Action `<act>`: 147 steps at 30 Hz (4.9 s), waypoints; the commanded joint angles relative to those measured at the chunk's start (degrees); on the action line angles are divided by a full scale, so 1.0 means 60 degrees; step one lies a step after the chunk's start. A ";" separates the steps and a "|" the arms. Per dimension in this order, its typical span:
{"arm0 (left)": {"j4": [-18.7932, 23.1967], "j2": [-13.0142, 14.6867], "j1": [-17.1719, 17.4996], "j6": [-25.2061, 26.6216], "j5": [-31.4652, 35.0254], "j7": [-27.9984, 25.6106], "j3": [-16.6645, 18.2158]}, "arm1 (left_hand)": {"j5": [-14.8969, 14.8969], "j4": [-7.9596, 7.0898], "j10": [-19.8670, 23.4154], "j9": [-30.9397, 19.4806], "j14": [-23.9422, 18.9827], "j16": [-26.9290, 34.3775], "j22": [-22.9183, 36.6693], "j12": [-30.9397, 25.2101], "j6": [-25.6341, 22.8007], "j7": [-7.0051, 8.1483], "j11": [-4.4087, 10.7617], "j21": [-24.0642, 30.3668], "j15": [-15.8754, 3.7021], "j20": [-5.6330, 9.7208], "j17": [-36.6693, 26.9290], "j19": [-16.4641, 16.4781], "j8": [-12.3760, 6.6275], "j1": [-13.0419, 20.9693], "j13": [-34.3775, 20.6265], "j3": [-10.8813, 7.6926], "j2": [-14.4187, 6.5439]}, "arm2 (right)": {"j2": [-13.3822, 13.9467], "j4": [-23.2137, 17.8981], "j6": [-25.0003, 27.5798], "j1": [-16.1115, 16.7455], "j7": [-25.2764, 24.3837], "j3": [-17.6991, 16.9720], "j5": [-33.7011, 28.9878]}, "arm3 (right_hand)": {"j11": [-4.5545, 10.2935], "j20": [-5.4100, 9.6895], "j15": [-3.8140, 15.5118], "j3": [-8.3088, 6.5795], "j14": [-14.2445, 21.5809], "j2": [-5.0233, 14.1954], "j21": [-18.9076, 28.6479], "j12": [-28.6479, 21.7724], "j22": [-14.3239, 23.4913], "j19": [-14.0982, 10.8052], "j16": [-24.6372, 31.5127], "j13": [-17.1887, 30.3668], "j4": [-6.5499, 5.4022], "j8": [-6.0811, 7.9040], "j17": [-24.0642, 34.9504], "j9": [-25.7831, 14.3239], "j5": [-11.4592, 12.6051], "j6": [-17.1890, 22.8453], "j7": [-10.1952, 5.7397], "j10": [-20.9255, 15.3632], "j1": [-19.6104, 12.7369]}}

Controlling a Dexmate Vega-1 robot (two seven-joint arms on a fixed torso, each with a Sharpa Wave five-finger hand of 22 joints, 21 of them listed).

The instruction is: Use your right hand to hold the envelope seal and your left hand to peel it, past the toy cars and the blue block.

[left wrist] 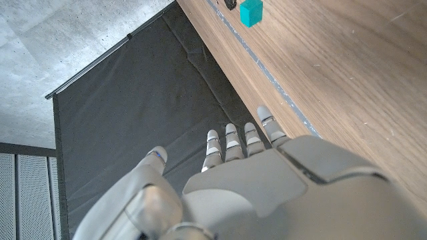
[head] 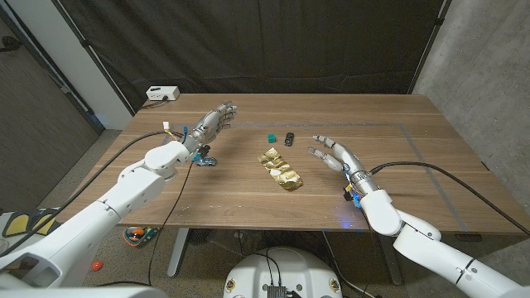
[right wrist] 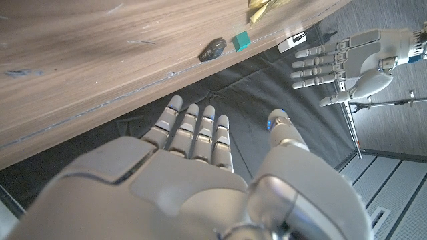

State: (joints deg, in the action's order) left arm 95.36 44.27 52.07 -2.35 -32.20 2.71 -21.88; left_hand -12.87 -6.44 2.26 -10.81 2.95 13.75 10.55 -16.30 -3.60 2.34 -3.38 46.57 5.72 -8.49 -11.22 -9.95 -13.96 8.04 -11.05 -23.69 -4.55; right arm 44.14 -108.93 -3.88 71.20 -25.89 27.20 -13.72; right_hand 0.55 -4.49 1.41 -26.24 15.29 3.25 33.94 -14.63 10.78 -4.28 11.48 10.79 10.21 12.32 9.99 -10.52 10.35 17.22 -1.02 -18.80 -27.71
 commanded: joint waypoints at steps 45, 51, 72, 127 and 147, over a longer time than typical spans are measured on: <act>-0.0204 -0.0197 -0.0657 0.0196 0.0060 0.0896 -0.0638 | 0.0039 -0.0039 0.0071 -0.0023 -0.0063 -0.0071 0.0019 0.0134 -0.0121 -0.0067 -0.0074 -0.0118 0.0036 -0.0072 -0.0048 -0.0910 0.0149 0.0081 -0.0066 0.0082 -0.0010 | 0.0177 -0.1217 0.2281 0.1266 -0.1046 0.1314 -0.3977 | 0.0274 0.0278 0.0387 -0.0066 0.0153 -0.0749 0.0086 0.0061 0.0062 -0.0435 -0.0087 0.0066 0.0084 -0.0013 0.0054 -0.0075 0.0276 0.0283 -0.0183 -0.0151 -0.1720; -0.0305 -0.0233 -0.0756 0.0186 0.0062 0.1008 -0.0686 | 0.0040 -0.0058 0.0090 -0.0026 -0.0068 -0.0078 0.0021 0.0143 -0.0112 -0.0057 -0.0072 -0.0136 0.0030 -0.0072 -0.0052 -0.0912 0.0173 0.0059 -0.0068 0.0099 -0.0008 | -0.0103 -0.0808 0.2317 0.1040 -0.1538 0.1695 -0.4574 | 0.0514 0.0501 0.0678 -0.0078 0.0269 -0.1088 0.0154 0.0012 0.0064 -0.0675 -0.0073 0.0073 0.0097 0.0033 0.0053 -0.0077 0.0409 0.0473 -0.0428 -0.0375 -0.2347; -0.0547 -0.0280 -0.0884 0.0029 -0.0138 0.1320 -0.0630 | 0.0039 -0.0115 0.0114 -0.0031 -0.0077 -0.0097 0.0027 0.0176 -0.0133 -0.0077 -0.0087 -0.0170 0.0058 -0.0075 -0.0062 -0.0897 0.0211 -0.0007 -0.0072 0.0150 -0.0002 | -0.0751 0.0611 0.2396 0.0157 -0.2217 0.2542 -0.5104 | 0.1157 0.0803 0.0895 0.0024 0.0184 -0.1554 0.0149 -0.0083 0.0075 -0.0710 -0.0090 0.0106 -0.0076 0.0167 0.0191 -0.0097 0.0767 0.0945 -0.1124 -0.0806 -0.2819; -0.1830 -0.0670 -0.1171 -0.0630 -0.0880 0.2383 -0.0494 | -0.0006 -0.0270 0.0217 -0.0042 -0.0179 -0.0112 0.0038 0.0246 -0.0150 -0.0060 -0.0149 -0.0265 0.0104 -0.0163 -0.0080 -0.0840 0.0306 -0.0255 -0.0082 0.0353 0.0074 | 0.0562 -0.1414 0.3746 -0.0526 -0.0605 0.2450 -0.5853 | 0.1350 0.1028 0.1555 0.0838 0.1556 -0.0770 0.0951 -0.0063 0.0185 -0.1056 0.0270 0.0168 -0.1107 -0.0063 0.1066 -0.0062 0.0821 0.3187 -0.1442 -0.2278 -0.3520; -0.2960 -0.1157 -0.1874 -0.0866 -0.0975 0.3145 -0.0673 | -0.0038 -0.0314 0.0213 -0.0045 -0.0172 -0.0137 0.0039 0.0289 -0.0163 -0.0092 -0.0156 -0.0305 0.0117 -0.0156 -0.0082 -0.0818 0.0328 -0.0342 -0.0084 0.0419 0.0075 | 0.1016 -0.2129 0.2850 -0.0607 0.1306 0.2100 -0.6680 | 0.1493 0.1033 0.1664 0.1208 0.1608 -0.1376 0.1035 -0.0126 0.0145 -0.1143 0.0210 0.0174 -0.1010 0.0003 0.1050 -0.0073 0.0901 0.3453 -0.1581 -0.2507 -0.3142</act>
State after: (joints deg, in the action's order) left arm 80.74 38.70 42.69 -6.50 -37.72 19.32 -25.53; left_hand -12.87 -8.38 3.08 -10.80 2.02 13.09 10.52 -14.81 -4.19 1.72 -4.20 44.90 6.24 -9.13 -11.61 -9.72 -11.97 6.31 -11.33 -21.50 -4.19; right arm 49.50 -120.19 14.65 68.16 -24.23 40.03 -49.98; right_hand 9.14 1.43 2.63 -19.13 24.66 -4.06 39.65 -15.05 11.60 -10.79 13.04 11.61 3.72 12.04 16.22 -10.80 15.30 37.71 -10.04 -33.75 -46.59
